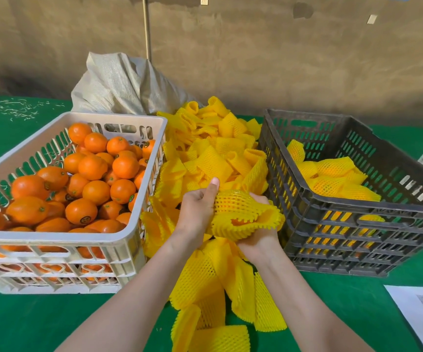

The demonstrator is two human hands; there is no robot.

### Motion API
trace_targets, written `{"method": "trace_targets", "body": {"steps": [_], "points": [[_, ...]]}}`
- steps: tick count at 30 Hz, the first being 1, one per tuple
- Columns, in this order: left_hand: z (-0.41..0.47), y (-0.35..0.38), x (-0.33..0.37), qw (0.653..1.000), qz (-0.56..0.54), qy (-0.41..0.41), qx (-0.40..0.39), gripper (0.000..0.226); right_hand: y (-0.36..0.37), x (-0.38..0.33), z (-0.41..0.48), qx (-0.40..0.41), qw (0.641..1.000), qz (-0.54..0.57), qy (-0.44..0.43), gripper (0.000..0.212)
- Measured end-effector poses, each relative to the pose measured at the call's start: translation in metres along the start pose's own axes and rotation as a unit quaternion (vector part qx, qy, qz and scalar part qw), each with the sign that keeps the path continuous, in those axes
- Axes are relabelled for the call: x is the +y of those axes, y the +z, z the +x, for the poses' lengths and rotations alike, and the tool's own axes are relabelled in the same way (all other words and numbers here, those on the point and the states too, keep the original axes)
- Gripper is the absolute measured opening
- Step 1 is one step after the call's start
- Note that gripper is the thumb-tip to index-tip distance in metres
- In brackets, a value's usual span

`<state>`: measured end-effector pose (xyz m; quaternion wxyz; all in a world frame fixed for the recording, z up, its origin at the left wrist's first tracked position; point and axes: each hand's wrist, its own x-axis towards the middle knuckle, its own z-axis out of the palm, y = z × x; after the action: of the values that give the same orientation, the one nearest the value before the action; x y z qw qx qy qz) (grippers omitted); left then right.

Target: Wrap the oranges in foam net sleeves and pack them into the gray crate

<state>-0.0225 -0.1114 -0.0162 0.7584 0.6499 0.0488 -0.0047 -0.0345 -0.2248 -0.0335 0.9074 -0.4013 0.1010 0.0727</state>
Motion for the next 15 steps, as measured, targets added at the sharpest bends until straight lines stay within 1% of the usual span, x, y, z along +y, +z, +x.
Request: {"method": "trace_targets", "body": {"steps": [3,5,7,9,12,14,15], "points": [[0.0024,0.0000,-0.0007,1.000,0.007,-0.005,0.001,0.042,0.0006,-0.0016,-0.0001,-0.002,1.000,0.008,0.022,0.036],[0.0040,-0.0009,-0.0015,1.000,0.005,-0.005,-0.005,0.042,-0.0012,-0.0018,0.0014,-0.003,1.000,0.004,0.024,0.038],[0.0057,-0.0018,-0.0021,1.000,0.005,-0.010,-0.004,0.043,-0.0011,-0.0027,0.0004,-0.012,1.000,-0.006,0.019,0.027],[0.0068,-0.0022,-0.0042,1.000,0.002,-0.013,0.003,0.044,0.0006,-0.0033,-0.0010,-0.031,0.999,-0.024,0.010,0.022],[0.0032,0.0003,-0.0064,1.000,-0.018,0.025,0.003,0.049,0.0018,-0.0040,0.0008,-0.033,0.999,-0.032,0.003,0.021],[0.0032,-0.0007,-0.0053,0.998,0.021,0.051,0.026,0.044,0.0032,-0.0077,0.0016,-0.031,0.999,-0.044,-0.012,0.020],[0.0037,-0.0032,-0.0029,0.997,0.052,0.039,0.032,0.039,0.0032,-0.0103,0.0031,-0.033,0.997,-0.061,-0.027,0.021]]}}
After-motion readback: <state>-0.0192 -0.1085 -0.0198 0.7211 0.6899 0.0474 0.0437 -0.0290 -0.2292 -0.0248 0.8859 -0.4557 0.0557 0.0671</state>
